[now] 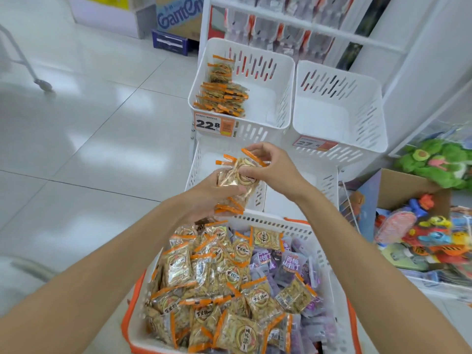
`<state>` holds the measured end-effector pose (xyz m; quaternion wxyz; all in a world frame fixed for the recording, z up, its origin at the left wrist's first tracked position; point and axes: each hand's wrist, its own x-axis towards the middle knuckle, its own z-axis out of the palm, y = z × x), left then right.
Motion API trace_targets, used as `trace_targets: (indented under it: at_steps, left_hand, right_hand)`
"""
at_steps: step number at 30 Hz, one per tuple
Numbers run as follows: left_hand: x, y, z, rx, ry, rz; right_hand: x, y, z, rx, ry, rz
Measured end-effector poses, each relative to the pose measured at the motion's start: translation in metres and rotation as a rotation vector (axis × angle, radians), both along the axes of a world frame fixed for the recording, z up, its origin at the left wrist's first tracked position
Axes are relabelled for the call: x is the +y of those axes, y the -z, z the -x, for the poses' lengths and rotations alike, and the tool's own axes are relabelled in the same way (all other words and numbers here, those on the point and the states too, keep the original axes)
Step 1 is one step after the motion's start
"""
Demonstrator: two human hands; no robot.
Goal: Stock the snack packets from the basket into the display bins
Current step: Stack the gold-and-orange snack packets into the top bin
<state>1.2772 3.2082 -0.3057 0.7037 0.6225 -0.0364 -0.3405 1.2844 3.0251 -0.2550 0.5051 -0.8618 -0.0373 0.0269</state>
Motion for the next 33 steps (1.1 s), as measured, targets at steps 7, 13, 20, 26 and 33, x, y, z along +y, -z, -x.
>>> trace_targets:
  at_steps: [7, 13, 20, 26, 33]
  left_hand:
    - [0.000, -0.040, -0.054, -0.115, 0.096, -0.005]
    - [0.000, -0.095, -0.119, -0.270, 0.279, -0.173]
    - [0.000, -0.110, -0.236, -0.736, -0.027, -0.429]
    - [0.014, -0.076, -0.305, -0.953, -0.385, -0.876]
    - [0.006, -0.049, -0.313, -0.940, -0.436, -0.750]
  right_hand:
    - [-0.011, -0.026, -0.037, 0.388, -0.257, -0.152]
    - [-0.023, -0.074, -0.099, 0.382, -0.320, -0.226]
    - [-0.035, -0.103, -0.187, -0.026, -0.042, -0.059]
    - [-0.038, -0.052, -0.281, -0.445, 0.199, 0.277]
    - [-0.022, 0.011, -0.335, -0.375, 0.052, 0.564]
